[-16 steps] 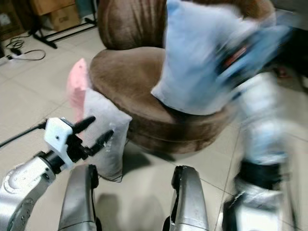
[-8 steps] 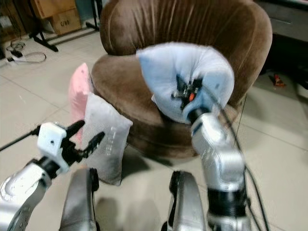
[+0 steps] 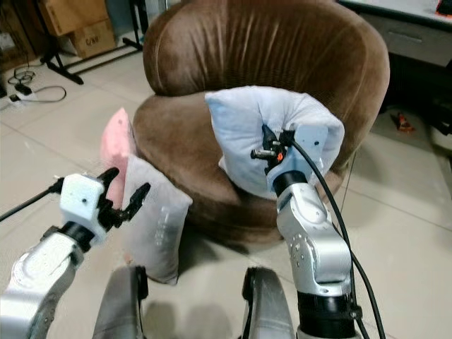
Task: Move the pillow to the sofa from floor
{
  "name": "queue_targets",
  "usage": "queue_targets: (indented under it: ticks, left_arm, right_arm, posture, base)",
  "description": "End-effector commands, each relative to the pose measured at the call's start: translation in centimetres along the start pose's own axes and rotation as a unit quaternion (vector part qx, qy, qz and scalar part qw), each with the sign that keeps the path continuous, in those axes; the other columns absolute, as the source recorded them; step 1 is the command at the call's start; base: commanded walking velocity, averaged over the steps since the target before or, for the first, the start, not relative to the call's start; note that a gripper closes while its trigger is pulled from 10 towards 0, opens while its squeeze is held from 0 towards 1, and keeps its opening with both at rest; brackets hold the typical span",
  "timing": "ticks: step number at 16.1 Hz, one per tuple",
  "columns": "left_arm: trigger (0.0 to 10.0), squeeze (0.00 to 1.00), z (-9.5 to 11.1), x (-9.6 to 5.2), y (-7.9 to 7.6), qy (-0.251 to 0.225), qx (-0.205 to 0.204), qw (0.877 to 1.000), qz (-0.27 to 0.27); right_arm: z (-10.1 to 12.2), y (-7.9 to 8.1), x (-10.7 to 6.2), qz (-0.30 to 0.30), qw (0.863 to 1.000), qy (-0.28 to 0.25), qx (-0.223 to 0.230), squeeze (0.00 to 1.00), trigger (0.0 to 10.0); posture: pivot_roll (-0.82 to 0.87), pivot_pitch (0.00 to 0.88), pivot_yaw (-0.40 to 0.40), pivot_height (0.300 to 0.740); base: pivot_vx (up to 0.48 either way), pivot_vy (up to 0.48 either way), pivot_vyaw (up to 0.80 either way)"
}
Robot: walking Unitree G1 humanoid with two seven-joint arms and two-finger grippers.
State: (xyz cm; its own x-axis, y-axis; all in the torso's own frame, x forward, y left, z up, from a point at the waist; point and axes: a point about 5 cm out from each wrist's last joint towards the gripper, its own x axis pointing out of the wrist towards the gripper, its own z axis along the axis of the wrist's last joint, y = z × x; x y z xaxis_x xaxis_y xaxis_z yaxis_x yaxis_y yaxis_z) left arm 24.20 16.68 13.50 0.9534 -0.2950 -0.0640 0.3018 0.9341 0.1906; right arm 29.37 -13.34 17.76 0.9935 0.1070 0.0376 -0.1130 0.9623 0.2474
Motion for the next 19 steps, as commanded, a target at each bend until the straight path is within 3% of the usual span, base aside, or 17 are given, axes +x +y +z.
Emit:
queue_targets:
  ticks: [1, 11, 15, 19]
  left_arm:
    - [10.0, 0.0, 0.4, 0.5, 0.0, -0.011, 0.013, 1.0, 0.003]
    - [10.0, 0.0, 0.1, 0.4, -0.2, -0.009, 0.004, 1.0, 0.014]
    - [10.0, 0.0, -1.0, -0.2, 0.2, 0.013, -0.01, 0.999, 0.039]
    - [10.0, 0.0, -0.9, 0.1, -0.3, 0.012, 0.0, 0.999, 0.034]
  right_arm:
    - [0.0, -0.2, -0.1, -0.009, 1.0, 0.0, -0.007, 0.0, 10.0]
    - [0.4, -0.2, -0.6, 0.004, 1.0, -0.01, 0.018, 0.0, 10.0]
    - [-0.1, -0.4, -1.2, -0.008, 1.0, -0.005, 0.026, 0.0, 10.0]
    - [-0.4, -0.5, -1.4, -0.006, 0.999, 0.001, 0.037, 0.0, 10.0]
  posture:
    - [0.01, 0.0, -0.047, 0.597]
    - [0.01, 0.0, -0.053, 0.692]
    - [0.0, 0.0, -0.041, 0.732]
    - [-0.01, 0.0, -0.04, 0.74]
  base:
    - [0.0, 0.0, 0.0]
    - [0.0, 0.0, 0.0]
    - [0.0, 0.0, 0.0]
    - [0.0, 0.0, 0.0]
